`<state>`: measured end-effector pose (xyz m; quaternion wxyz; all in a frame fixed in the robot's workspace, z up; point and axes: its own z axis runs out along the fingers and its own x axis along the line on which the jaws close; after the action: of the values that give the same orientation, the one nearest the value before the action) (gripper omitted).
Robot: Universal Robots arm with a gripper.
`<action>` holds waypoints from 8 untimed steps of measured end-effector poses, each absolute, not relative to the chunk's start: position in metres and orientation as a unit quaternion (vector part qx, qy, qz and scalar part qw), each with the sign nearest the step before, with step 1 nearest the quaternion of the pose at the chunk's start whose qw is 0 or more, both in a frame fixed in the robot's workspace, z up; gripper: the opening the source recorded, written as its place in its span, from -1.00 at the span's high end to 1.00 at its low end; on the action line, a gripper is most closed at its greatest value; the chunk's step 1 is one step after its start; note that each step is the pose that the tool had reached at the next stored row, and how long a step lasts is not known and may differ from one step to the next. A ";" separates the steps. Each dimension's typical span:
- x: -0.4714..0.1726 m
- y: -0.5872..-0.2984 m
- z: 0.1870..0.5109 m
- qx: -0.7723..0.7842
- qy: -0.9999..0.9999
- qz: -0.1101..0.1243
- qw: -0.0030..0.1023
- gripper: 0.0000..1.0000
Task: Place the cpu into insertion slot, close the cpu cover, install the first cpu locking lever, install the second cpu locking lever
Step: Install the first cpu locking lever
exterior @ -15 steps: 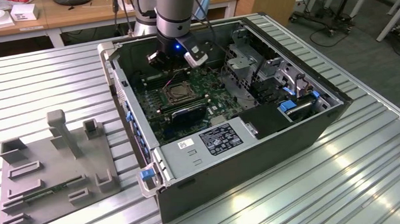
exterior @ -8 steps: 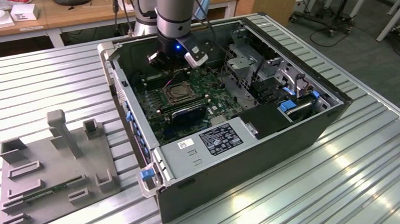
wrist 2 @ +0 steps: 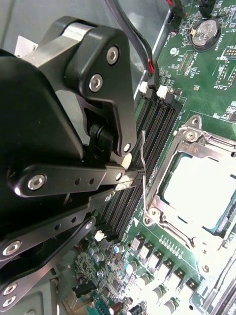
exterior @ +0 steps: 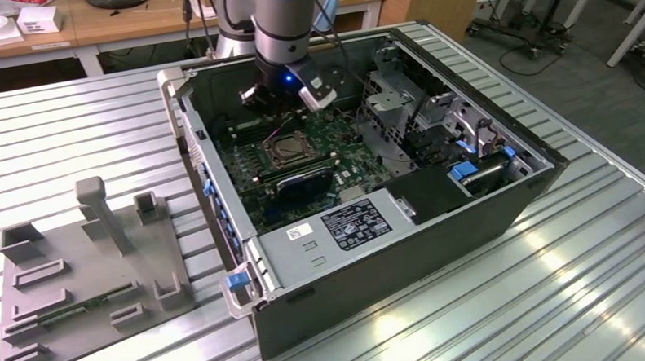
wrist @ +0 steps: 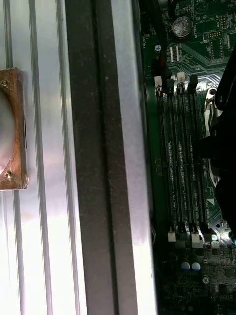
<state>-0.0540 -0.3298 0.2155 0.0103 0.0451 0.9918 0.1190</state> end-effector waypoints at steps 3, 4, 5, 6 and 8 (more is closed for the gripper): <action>-0.052 -0.330 0.214 0.045 0.992 0.119 0.010 0.79; -0.052 -0.330 0.214 0.045 0.992 0.119 0.010 0.79; -0.051 -0.330 0.213 0.045 0.992 0.119 0.010 0.79; -0.050 -0.330 0.213 0.045 0.992 0.119 0.010 0.79; -0.049 -0.330 0.213 0.045 0.992 0.119 0.010 0.79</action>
<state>-0.0487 -0.3298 0.2125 0.0103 0.0451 0.9918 0.1190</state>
